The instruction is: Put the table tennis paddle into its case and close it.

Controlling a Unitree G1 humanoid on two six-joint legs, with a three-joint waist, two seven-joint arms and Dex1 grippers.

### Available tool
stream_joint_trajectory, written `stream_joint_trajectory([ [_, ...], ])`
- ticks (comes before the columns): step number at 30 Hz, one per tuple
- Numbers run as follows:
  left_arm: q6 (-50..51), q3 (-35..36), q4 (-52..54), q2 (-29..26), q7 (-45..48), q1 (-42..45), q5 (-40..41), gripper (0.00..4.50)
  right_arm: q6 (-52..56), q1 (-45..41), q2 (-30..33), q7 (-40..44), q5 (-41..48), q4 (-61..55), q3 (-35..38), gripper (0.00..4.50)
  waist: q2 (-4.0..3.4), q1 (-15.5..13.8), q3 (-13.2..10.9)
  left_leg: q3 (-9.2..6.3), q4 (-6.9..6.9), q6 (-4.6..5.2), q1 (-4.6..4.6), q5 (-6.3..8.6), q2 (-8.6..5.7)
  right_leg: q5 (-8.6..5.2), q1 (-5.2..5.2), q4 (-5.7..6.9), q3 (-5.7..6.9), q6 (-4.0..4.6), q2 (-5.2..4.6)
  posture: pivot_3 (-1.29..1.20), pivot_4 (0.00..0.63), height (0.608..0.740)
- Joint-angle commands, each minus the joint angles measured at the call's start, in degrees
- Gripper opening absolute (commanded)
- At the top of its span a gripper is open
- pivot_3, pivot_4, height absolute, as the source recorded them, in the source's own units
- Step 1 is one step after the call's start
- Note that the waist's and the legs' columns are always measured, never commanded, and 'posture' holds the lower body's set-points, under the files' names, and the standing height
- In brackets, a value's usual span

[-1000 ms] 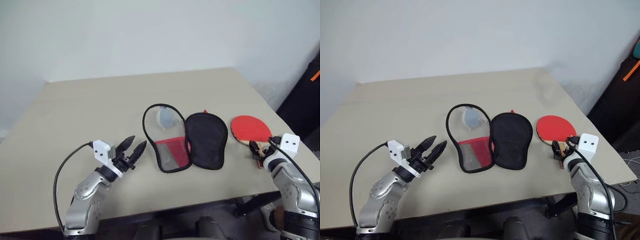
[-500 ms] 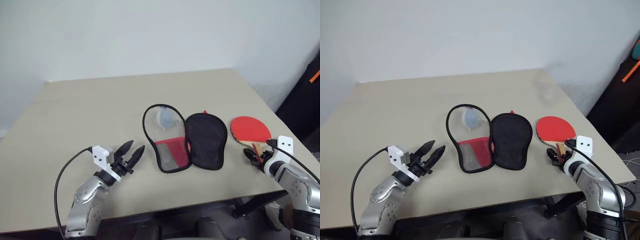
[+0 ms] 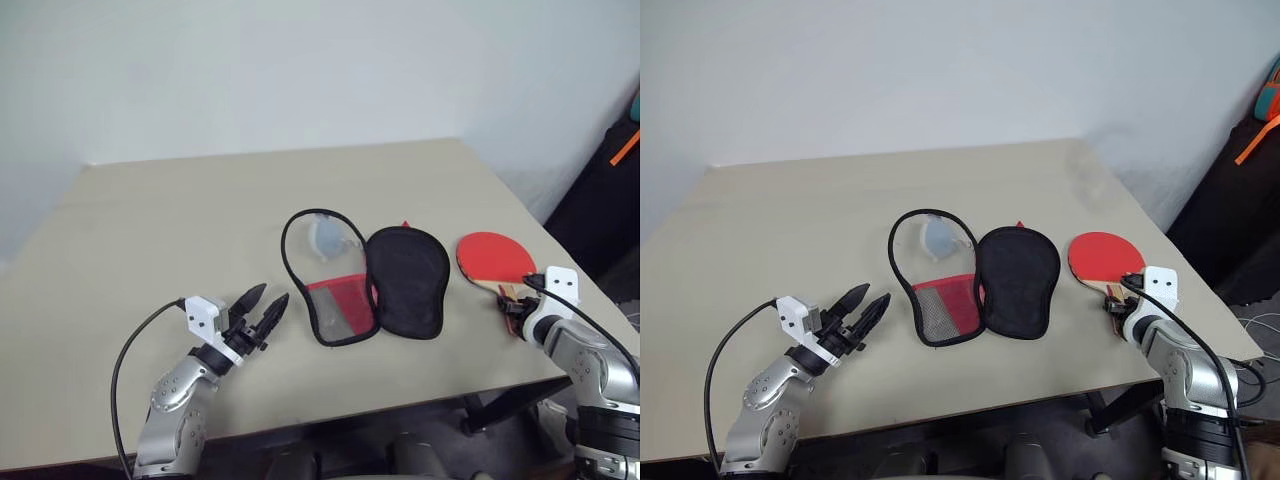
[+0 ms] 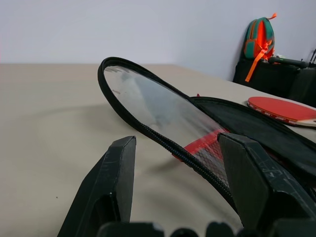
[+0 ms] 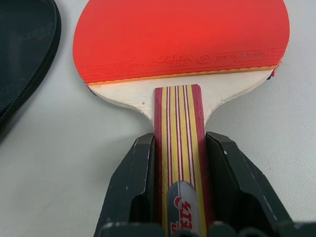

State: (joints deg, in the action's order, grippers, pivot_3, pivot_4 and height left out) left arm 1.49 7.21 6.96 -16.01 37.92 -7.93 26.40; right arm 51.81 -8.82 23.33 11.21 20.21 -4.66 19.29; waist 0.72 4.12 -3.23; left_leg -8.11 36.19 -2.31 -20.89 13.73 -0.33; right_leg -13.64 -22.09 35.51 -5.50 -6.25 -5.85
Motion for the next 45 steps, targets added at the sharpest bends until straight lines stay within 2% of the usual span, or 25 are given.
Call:
stream_joint_trajectory([
  [1, -1.0, 0.4, 1.1, -0.3, 0.2, 0.8, -0.1, 2.77, -4.8, -1.6, -1.9, -1.1, 0.1, -3.2, 0.9, 1.14, 0.0, 0.0, 0.0, 0.02, 0.0, 0.0, 0.0, 0.0, 0.01, 0.01, -0.01, 0.0, -0.01, 0.01, 0.0, 0.0, 0.0, 0.74],
  [5, -0.4, 0.2, 1.6, -0.4, 0.0, 1.0, -0.1, 2.77, -7.2, -3.3, -4.6, -2.9, 1.8, -11.7, 1.6, 1.14, -0.55, 0.0, -0.1, 0.1, -0.01, 0.0, -0.14, 0.0, 0.01, 0.04, -0.21, 0.04, -0.07, -0.01, -0.01, 0.0, 0.0, 0.74],
  [10, 0.5, 0.2, 1.9, -0.7, -0.1, 1.8, -0.3, 2.77, 0.1, -6.4, -8.8, -5.1, 5.0, -19.5, -2.3, 1.14, -0.81, -0.1, -0.3, 0.12, -0.02, 0.0, -0.21, -0.01, 0.01, 0.1, -0.3, 0.05, -0.11, -0.11, 0.0, 0.0, 0.0, 0.74],
  [19, 0.4, -0.4, 1.3, -0.2, 0.1, 2.1, -1.0, 2.77, 12.9, -8.8, -20.7, -13.7, 5.3, -22.1, -8.7, 1.14, -0.82, -0.1, -0.3, 0.1, -0.02, 0.0, -0.25, -0.01, 0.01, 0.13, -0.35, 0.06, -0.1, -0.06, 0.0, 0.0, 0.0, 0.74],
  [24, 1.5, -0.7, 2.7, -0.5, -0.4, 2.1, -1.0, 2.77, 14.7, -8.5, -24.1, -15.3, 4.3, -20.7, -10.2, 1.14, -0.83, -0.1, -0.3, 0.1, -0.04, 0.0, -0.25, -0.01, 0.01, 0.13, -0.37, 0.08, -0.09, -0.06, 0.0, 0.0, 0.0, 0.74],
  [29, 3.3, -0.6, 4.8, -1.0, -1.4, 2.1, -0.8, 2.77, 15.1, -7.6, -25.5, -16.4, 3.3, -21.3, -11.0, 1.14, -0.83, 0.0, -0.3, 0.09, -0.04, 0.0, -0.26, -0.01, 0.01, 0.13, -0.39, 0.08, -0.09, -0.06, 0.0, 0.0, 0.0, 0.74],
  [39, 7.0, -1.7, 8.7, -1.7, -3.5, 3.0, -0.8, 2.77, 12.8, -3.6, -21.8, -16.7, -0.6, -20.5, -10.8, 1.14, -0.84, -0.1, -0.3, 0.1, -0.05, -0.01, -0.28, -0.01, 0.01, 0.12, -0.41, 0.07, -0.08, -0.05, 0.0, 0.0, 0.0, 0.74],
  [45, 8.8, -1.5, 9.9, -2.0, -4.1, 3.6, -0.5, 2.77, 11.3, -2.6, -22.4, -17.1, -2.1, -18.1, -11.0, 1.14, -0.83, -0.1, -0.3, 0.08, -0.05, -0.01, -0.28, -0.01, 0.02, 0.12, -0.39, 0.06, -0.06, -0.05, 0.0, 0.0, 0.0, 0.74],
])
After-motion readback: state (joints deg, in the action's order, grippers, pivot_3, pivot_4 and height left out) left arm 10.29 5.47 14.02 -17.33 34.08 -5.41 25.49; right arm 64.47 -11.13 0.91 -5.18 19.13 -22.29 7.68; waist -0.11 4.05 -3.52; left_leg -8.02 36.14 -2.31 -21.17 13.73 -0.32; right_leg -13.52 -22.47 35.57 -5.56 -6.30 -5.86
